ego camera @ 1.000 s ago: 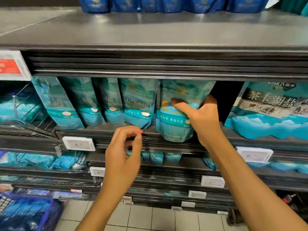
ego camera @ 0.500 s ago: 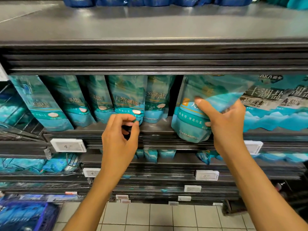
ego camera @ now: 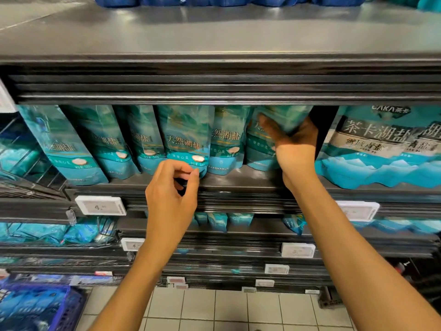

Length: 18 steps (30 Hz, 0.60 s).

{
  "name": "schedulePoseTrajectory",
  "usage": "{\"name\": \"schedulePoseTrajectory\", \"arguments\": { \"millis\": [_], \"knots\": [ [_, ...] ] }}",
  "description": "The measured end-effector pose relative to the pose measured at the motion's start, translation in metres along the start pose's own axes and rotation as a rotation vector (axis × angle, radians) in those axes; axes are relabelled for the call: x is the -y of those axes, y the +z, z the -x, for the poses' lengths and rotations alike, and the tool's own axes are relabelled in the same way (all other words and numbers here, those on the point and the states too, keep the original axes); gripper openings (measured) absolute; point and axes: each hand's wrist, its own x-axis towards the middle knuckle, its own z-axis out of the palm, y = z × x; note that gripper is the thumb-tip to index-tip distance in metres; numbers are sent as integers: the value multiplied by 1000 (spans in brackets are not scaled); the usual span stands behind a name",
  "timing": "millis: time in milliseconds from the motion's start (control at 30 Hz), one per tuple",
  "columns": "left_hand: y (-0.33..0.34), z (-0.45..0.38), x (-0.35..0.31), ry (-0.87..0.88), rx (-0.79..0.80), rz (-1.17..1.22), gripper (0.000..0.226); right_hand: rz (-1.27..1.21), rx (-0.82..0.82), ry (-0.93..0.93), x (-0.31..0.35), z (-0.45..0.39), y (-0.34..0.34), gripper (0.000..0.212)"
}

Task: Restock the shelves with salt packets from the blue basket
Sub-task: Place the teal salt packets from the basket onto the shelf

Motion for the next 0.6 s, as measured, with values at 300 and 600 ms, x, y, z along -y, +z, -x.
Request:
{"name": "schedulePoseTrajectory", "arguments": {
  "millis": [300,600],
  "knots": [
    [6,-9,4,-46,-79,38,20,41,257,97,-5,-8,4,19],
    [8,-15,7,-25,-92,61,25,15,297,111,1,2,0,21]
  ]
}}
